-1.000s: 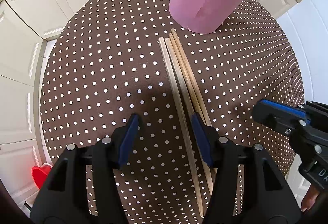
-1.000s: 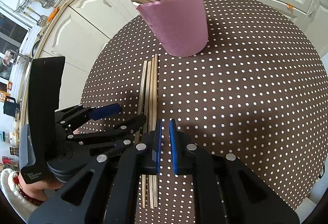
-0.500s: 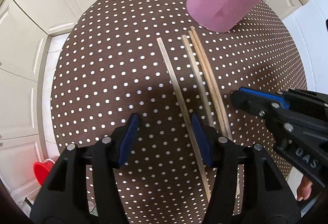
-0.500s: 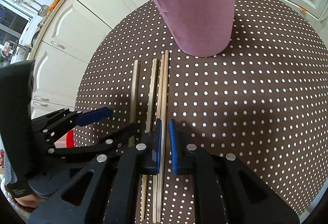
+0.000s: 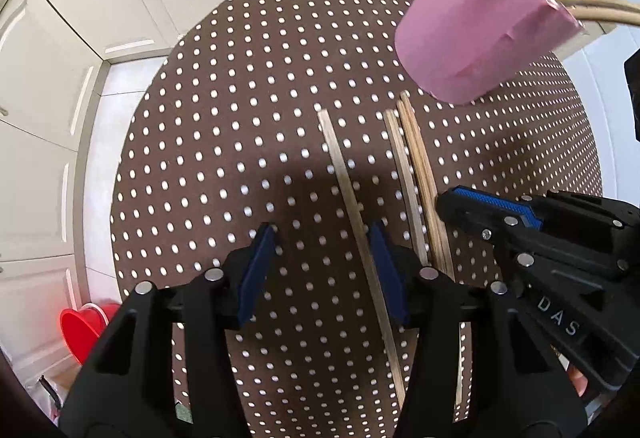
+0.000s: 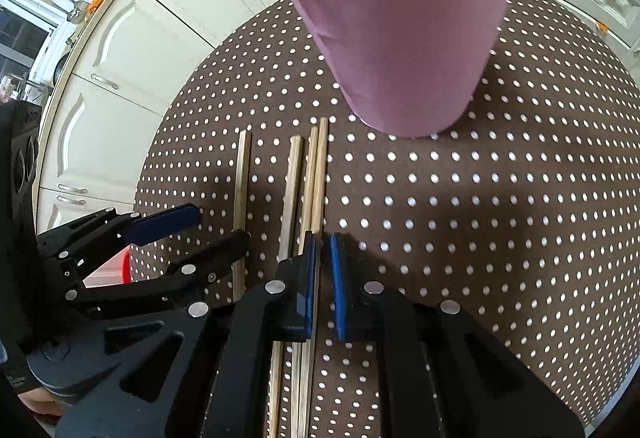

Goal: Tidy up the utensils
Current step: 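Close the left gripper on a chopstick while the right gripper grasps another chopstick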

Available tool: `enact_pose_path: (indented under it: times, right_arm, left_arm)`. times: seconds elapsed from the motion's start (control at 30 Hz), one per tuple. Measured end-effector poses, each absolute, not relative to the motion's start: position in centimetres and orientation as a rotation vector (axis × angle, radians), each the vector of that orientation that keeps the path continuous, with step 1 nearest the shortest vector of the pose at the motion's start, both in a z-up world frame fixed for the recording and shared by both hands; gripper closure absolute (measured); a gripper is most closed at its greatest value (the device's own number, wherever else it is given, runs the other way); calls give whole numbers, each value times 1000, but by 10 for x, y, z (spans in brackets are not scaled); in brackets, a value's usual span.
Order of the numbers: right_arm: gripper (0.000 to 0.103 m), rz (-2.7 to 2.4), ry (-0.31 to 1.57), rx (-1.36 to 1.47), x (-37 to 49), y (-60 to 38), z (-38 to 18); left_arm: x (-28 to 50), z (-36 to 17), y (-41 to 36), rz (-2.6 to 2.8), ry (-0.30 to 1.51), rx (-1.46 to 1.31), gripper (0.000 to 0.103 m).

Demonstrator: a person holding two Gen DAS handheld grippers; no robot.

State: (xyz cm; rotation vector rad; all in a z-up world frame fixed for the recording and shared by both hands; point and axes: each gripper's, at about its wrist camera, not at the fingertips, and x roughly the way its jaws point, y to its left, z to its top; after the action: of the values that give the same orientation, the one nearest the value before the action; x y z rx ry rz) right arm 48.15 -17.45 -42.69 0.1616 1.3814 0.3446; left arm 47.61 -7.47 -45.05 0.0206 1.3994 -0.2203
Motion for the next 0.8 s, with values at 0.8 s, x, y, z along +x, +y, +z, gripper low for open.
enact_pose_path:
  times: [0.8]
  right_arm:
    - [98, 361, 1352, 157, 484, -166, -417]
  left_arm:
    - [473, -435, -54, -284, 1344, -86, 97]
